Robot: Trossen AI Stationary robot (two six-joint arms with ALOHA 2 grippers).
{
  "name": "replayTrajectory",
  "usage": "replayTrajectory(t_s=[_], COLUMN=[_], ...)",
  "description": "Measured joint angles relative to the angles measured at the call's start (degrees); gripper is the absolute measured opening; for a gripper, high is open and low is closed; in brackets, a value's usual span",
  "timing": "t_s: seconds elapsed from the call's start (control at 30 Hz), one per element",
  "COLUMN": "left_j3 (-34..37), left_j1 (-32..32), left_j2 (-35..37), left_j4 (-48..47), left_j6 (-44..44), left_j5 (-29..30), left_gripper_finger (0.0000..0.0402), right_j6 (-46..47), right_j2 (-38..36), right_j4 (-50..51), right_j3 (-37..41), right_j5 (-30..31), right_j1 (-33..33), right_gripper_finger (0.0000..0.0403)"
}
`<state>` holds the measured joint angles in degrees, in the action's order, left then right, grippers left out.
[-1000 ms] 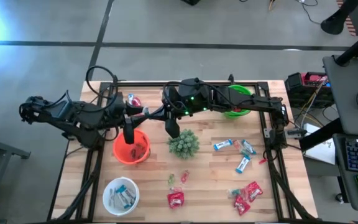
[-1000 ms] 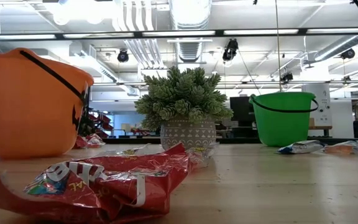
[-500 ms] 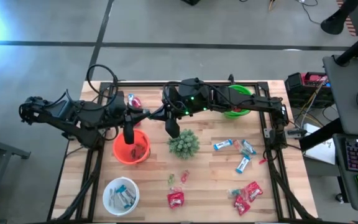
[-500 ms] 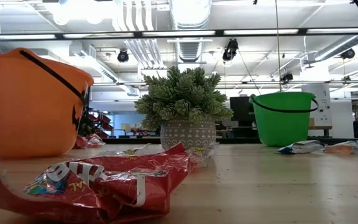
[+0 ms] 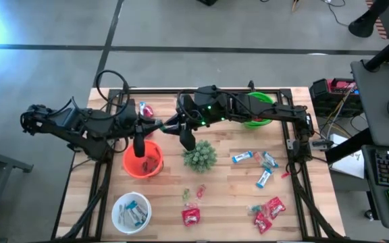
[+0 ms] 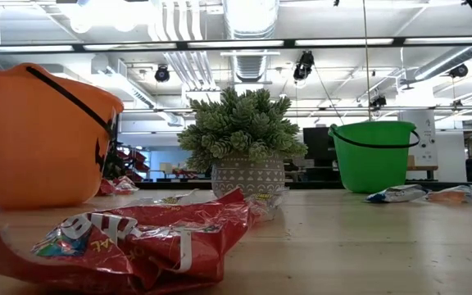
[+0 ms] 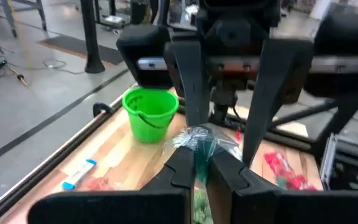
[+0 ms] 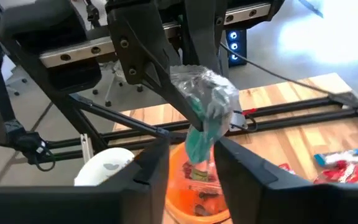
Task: Sort candy
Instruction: Put the blue gummy into the orange bucket
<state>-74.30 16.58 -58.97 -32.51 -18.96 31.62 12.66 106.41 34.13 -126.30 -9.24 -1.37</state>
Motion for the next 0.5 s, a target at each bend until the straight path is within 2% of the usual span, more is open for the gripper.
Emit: replayTrajectory(t_s=[0.13,0.27,0.4,0.5], left_j3=[0.0,0.0,0.0,0.0], left_j1=[0.1,0.1,0.1,0.5], left_j2=[1.6,3.1,4.0,3.8], left_j4=[-3.8,-8.8,-12.7,-14.6], left_j6=[-1.7,-4.3,-3.8,-3.6], left_j5=[-4.3,-11.2,-23.8,-34.5], left_gripper_finger=[0.0001,0.0001,0.0001,0.0001], right_j6=[0.8,0.8,0.9,0.9], right_j2=[-1.9,-4.1,-5.8,-7.1], right_j4=[5.0,10.5,15.0,18.8], right_j3=[0.0,0.0,0.0,0.0], right_j5=[0.1,0.2,0.6,3.8], right_j1=[0.0,0.0,0.0,-0.1], right_gripper_finger=[0.0159,0.0171,0.0168,0.0165])
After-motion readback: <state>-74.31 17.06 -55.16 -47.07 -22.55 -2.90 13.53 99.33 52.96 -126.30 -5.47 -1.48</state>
